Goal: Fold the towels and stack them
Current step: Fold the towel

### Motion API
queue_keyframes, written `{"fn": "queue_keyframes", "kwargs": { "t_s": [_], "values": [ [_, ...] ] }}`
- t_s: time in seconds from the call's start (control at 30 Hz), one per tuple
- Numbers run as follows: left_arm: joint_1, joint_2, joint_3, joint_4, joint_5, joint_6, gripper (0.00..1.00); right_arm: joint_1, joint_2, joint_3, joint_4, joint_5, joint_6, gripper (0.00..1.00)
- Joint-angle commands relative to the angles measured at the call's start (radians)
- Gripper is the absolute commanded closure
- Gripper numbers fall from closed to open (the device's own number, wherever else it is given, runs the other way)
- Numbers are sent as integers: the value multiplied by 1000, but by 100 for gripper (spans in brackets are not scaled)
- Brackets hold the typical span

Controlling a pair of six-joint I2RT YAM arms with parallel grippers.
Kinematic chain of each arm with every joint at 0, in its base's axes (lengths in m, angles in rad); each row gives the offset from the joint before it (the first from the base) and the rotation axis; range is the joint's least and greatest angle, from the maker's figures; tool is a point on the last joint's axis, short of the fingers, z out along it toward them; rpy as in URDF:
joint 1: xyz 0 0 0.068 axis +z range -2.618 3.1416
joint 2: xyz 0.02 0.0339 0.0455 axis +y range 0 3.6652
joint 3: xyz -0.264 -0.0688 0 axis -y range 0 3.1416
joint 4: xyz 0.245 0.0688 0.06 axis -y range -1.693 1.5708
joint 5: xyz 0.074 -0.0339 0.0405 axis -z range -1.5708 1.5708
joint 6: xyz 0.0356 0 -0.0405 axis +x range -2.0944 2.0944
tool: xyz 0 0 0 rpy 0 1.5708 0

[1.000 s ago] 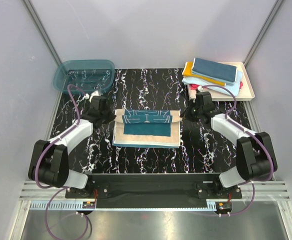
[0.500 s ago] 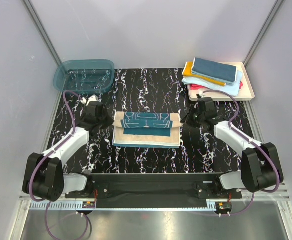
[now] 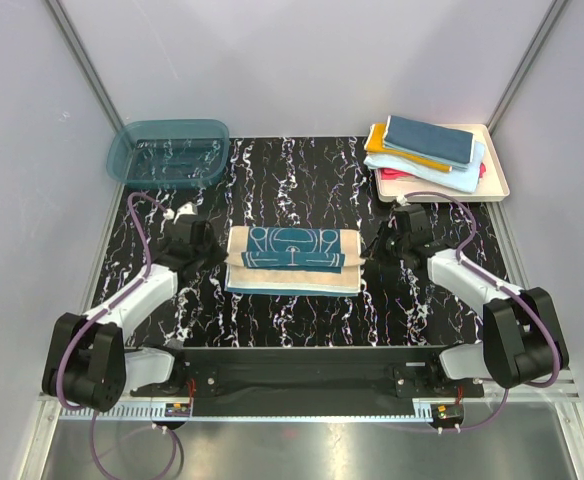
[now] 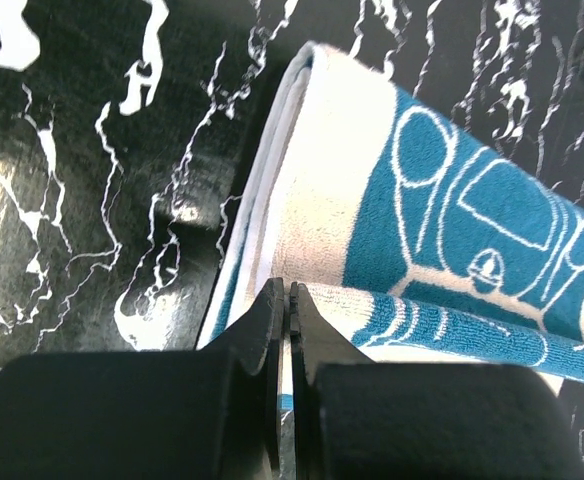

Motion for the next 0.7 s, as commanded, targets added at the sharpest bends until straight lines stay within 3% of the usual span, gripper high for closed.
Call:
{"fn": "queue_keyframes", "kwargs": {
  "t_s": [0.0, 0.67],
  "values": [
    [8, -28, -21, 25, -36, 9, 100, 4, -29, -20, 14, 27, 4, 100],
    [8, -65, -81, 24, -16, 12, 100, 12, -41, -67, 40, 16, 38, 100]
  ]
}}
